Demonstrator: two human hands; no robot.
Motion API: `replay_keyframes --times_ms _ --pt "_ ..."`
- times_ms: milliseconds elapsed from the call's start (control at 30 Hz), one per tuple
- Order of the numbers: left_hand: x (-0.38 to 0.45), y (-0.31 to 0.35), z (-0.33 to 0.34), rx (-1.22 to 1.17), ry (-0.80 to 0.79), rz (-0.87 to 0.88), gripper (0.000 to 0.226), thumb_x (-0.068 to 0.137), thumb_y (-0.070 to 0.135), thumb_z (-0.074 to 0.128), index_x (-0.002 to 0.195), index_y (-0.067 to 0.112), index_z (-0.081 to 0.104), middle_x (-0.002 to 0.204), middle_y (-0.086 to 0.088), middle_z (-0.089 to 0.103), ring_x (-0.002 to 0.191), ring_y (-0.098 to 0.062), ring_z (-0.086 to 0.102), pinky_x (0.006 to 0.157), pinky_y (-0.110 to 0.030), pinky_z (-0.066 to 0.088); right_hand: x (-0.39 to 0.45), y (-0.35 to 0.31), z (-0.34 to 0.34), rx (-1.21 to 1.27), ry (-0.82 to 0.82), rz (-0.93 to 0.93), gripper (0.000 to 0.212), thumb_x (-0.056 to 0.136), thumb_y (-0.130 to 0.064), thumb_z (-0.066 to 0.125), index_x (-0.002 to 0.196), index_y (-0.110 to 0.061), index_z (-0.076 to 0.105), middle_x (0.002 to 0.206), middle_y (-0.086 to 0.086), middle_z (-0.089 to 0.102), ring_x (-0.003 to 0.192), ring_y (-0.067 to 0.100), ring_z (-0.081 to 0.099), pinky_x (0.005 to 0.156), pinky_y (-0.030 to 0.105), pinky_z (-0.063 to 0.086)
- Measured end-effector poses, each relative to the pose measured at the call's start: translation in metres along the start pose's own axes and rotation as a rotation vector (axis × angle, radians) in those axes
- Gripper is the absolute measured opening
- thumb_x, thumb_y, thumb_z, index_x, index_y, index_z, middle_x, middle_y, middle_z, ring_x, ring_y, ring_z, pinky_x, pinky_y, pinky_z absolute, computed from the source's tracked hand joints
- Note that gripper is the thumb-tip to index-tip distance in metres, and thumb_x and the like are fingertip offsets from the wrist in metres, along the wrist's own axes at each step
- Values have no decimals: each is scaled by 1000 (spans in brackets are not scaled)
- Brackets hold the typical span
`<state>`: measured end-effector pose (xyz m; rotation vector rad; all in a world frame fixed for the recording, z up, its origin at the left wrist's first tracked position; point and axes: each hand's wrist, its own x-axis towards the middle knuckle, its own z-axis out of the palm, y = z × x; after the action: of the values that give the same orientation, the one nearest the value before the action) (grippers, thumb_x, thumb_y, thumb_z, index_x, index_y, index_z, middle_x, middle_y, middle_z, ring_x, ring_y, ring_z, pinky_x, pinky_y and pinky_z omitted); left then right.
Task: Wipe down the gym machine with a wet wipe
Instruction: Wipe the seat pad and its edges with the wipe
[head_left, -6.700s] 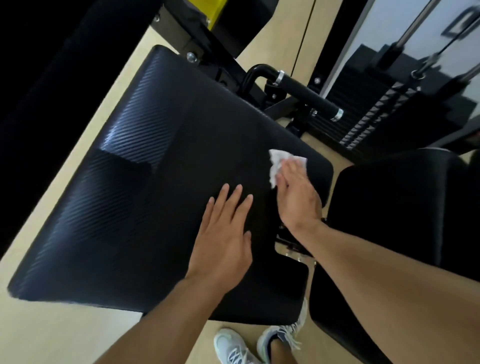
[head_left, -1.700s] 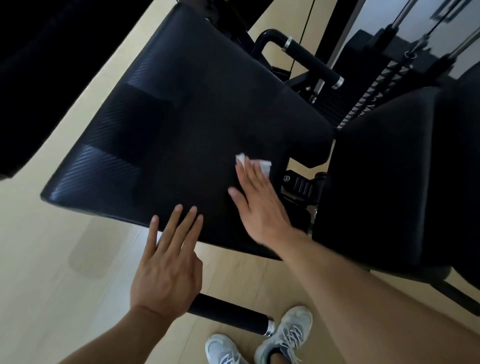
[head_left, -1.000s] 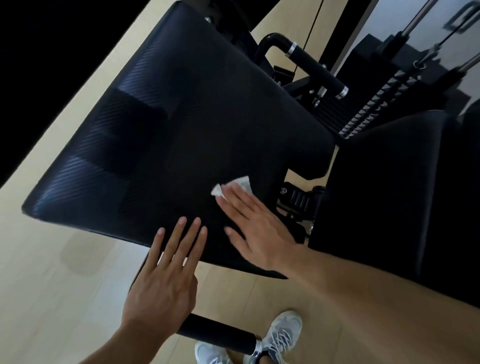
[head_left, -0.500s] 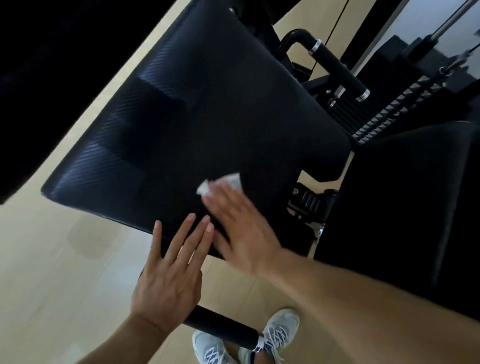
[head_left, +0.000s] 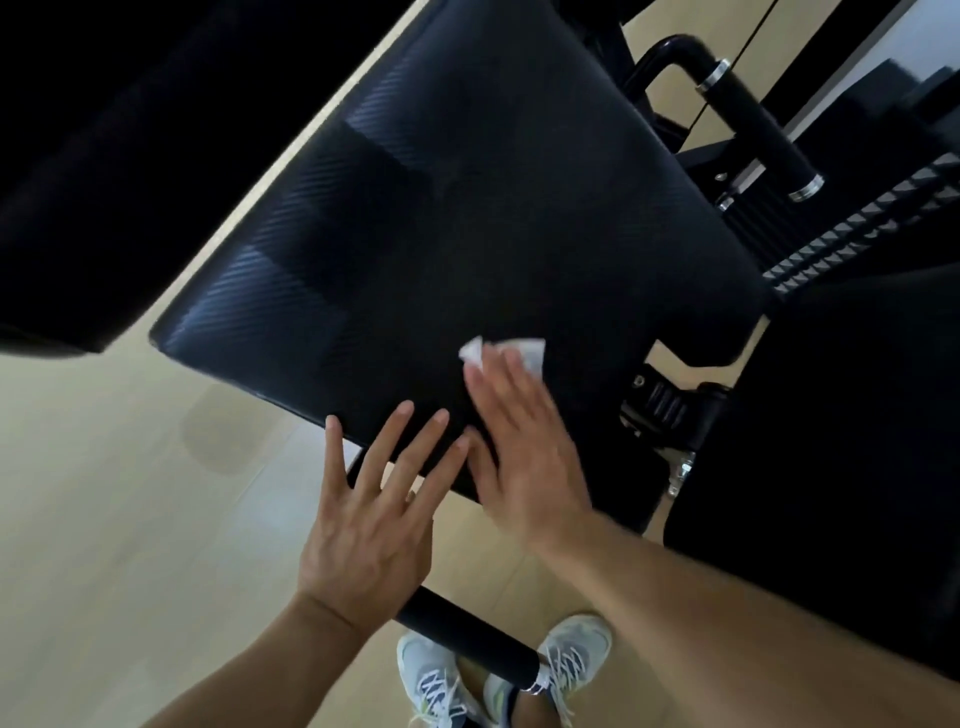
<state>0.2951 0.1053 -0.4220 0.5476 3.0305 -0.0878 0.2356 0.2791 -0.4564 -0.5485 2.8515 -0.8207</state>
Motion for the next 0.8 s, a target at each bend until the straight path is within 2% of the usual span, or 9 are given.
replay_keyframes --times_ms 100,233,333,433,500,567,667,733,800 --pt "0 1 0 -2 -26 -5 72 84 12 38 156 20 29 162 -8 35 152 -35 25 111 -75 22 -66 -2 20 -16 -93 -59 56 109 -35 25 162 -18 15 171 -1 6 157 18 6 123 48 26" --pt "1 2 0 -1 -18 4 70 84 13 45 153 21 35 159 -7 40 151 -33 29 111 -75 23 -52 -6 20 129 5 73 58 110 -41 23 162 -21 7 169 -13 4 156 12 8 126 37 14" --pt "1 1 0 4 7 6 72 81 10 53 151 21 39 158 -6 42 150 -33 32 111 -75 23 -35 -24 24 212 63 198 58 110 -46 18 161 -21 11 169 -7 10 157 11 5 127 36 9" --pt "0 1 1 -6 34 35 65 86 8 47 149 20 43 158 -7 42 150 -34 31 111 -76 21 -53 -33 35 62 40 197 58 110 -45 17 162 -17 15 170 0 10 157 16 3 128 41 9" --pt "0 1 1 2 25 90 66 84 9 53 148 20 45 158 -10 41 150 -35 29 111 -76 20 -79 -28 42 7 45 341 61 110 -48 14 162 -18 10 171 -1 4 157 15 0 127 42 11" --pt "1 0 2 7 -3 128 71 79 13 64 148 19 48 159 -12 40 151 -36 26 112 -76 18 -106 -21 45 62 101 600 64 108 -53 13 162 -19 3 171 -5 -3 157 11 -6 127 44 14" --pt "1 -1 0 -2 -42 133 64 86 18 56 149 17 46 159 -11 39 153 -36 22 113 -77 13 -112 -19 46 224 196 841 68 104 -62 8 159 -25 -7 168 -11 -14 154 3 -16 128 44 11" --pt "1 -2 0 -4 -70 132 61 90 23 39 151 16 43 160 -10 38 154 -34 21 113 -77 10 -89 -22 41 260 224 820 69 102 -63 7 158 -27 -10 168 -12 -16 152 1 -20 128 42 5" --pt "1 -2 1 -5 -96 137 62 91 26 30 150 15 43 159 -10 39 154 -34 22 113 -77 9 -56 -24 32 206 161 615 68 103 -59 8 161 -26 -8 169 -8 -14 152 4 -21 128 39 -4"
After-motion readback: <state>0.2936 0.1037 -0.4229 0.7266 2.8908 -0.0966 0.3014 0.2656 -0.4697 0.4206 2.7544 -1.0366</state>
